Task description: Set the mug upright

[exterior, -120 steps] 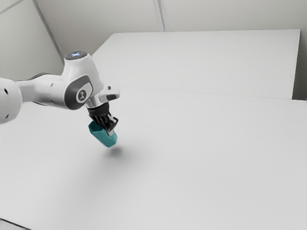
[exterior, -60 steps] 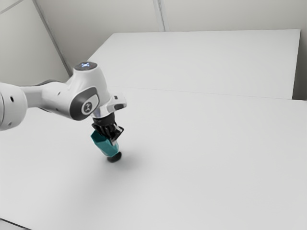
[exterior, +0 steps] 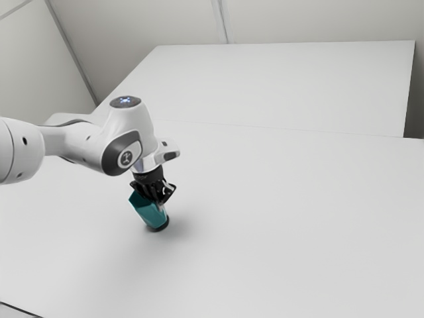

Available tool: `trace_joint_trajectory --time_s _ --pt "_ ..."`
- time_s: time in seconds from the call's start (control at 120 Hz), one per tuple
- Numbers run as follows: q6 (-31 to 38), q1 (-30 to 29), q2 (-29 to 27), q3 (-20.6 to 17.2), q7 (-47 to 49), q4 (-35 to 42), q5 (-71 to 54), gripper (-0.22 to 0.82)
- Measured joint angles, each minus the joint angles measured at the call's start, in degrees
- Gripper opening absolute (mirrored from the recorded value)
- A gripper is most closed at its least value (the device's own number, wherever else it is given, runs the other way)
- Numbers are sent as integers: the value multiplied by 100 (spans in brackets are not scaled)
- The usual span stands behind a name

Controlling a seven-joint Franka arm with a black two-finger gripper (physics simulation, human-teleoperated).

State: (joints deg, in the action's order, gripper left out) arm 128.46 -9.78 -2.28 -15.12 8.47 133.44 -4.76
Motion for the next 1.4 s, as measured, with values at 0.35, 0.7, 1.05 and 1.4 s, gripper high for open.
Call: trace_joint_trajectory --time_s 0.35,0.7,1.05,1.4 --pt "110 8 10 -31 214 32 57 30" --pt "21 59 -320 -92 315 -112 101 55" --pt "-1165 71 -299 -107 347 -1413 217 59" --pt "-2552 90 -182 -58 -14 -2820 287 60"
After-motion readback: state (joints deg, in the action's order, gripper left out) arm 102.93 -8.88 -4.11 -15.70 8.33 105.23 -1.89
